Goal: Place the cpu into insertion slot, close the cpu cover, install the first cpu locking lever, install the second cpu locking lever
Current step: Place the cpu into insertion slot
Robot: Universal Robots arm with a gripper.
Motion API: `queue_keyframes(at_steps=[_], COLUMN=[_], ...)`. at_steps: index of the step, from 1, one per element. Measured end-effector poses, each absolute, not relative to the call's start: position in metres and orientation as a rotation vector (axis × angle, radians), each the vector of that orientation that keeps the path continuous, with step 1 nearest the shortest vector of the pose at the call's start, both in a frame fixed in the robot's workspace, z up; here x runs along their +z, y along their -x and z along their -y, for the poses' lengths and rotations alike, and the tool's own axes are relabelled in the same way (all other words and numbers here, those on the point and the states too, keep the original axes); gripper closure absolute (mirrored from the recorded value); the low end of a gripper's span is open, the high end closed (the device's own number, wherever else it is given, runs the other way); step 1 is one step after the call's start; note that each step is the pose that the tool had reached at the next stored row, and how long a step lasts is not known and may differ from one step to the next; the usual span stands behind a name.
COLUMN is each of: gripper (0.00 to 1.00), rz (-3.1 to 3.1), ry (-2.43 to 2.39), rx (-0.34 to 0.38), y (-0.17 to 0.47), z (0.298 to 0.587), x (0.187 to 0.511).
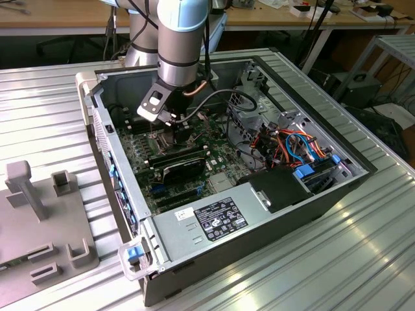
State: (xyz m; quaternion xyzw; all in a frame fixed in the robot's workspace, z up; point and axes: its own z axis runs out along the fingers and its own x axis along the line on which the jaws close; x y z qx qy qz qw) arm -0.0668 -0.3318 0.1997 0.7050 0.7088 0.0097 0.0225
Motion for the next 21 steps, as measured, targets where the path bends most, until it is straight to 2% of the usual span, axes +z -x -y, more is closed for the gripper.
queue_keyframes(at_steps=[21], gripper=[0.46], rz=[-2.191], ry=[-2.19], rx=[0.03], y=[0.0667], z=[0.3321], x=[0.1941])
